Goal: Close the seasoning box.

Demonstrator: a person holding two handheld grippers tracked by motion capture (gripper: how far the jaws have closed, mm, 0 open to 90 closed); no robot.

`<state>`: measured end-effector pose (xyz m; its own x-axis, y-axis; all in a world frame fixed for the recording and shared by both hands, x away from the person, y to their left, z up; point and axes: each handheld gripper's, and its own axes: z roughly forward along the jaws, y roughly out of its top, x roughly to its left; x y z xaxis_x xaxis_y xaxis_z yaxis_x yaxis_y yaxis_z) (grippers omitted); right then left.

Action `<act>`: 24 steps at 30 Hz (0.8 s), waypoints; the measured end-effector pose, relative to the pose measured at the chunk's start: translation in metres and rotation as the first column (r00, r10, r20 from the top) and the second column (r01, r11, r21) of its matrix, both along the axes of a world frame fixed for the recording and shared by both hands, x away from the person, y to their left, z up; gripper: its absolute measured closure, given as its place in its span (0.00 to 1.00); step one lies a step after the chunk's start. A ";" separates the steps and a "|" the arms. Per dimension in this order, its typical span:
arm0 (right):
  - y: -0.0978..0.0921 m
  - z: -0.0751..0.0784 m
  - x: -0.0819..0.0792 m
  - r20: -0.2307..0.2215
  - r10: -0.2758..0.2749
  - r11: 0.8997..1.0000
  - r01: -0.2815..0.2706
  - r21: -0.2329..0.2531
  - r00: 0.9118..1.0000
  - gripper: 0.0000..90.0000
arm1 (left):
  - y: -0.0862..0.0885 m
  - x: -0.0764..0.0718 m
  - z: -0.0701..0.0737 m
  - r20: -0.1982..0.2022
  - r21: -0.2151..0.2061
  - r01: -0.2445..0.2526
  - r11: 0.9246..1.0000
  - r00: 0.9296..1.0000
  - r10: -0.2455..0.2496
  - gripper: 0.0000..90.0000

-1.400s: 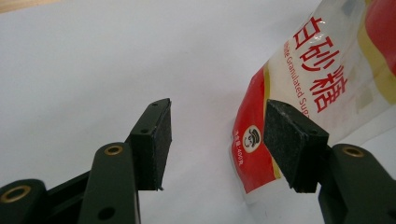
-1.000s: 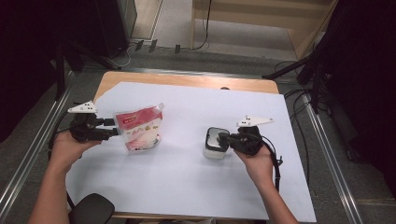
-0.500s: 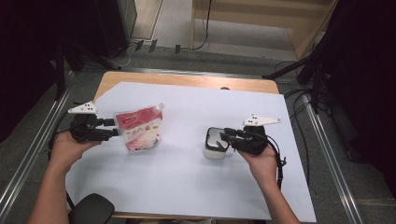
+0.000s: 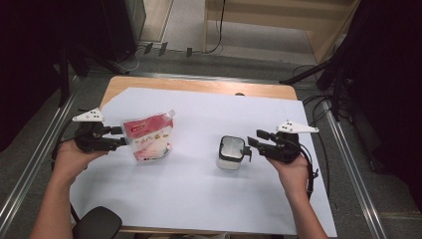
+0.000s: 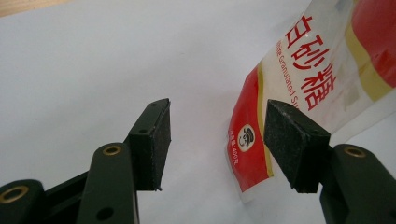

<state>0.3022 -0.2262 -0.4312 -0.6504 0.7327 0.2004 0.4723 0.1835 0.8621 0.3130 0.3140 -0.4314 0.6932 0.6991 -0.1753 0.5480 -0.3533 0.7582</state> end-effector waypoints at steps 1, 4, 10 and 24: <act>-0.003 0.000 0.000 0.004 -0.004 1.000 0.004 0.005 1.000 0.57 | 0.000 0.000 0.000 0.001 -0.001 -0.001 1.000 1.000 0.001 0.48; -0.012 -0.001 0.000 0.006 -0.020 1.000 0.020 0.020 1.000 0.56 | -0.001 0.000 -0.001 -0.004 -0.006 -0.004 1.000 1.000 0.004 0.48; -0.027 -0.003 -0.001 0.026 -0.054 0.998 0.053 0.018 0.998 0.51 | 0.000 -0.001 -0.001 0.001 -0.004 -0.009 1.000 1.000 0.009 0.47; -0.054 -0.015 -0.002 0.013 -0.109 0.994 0.109 0.009 0.994 0.46 | 0.000 0.000 -0.002 -0.012 -0.010 -0.015 1.000 1.000 0.015 0.46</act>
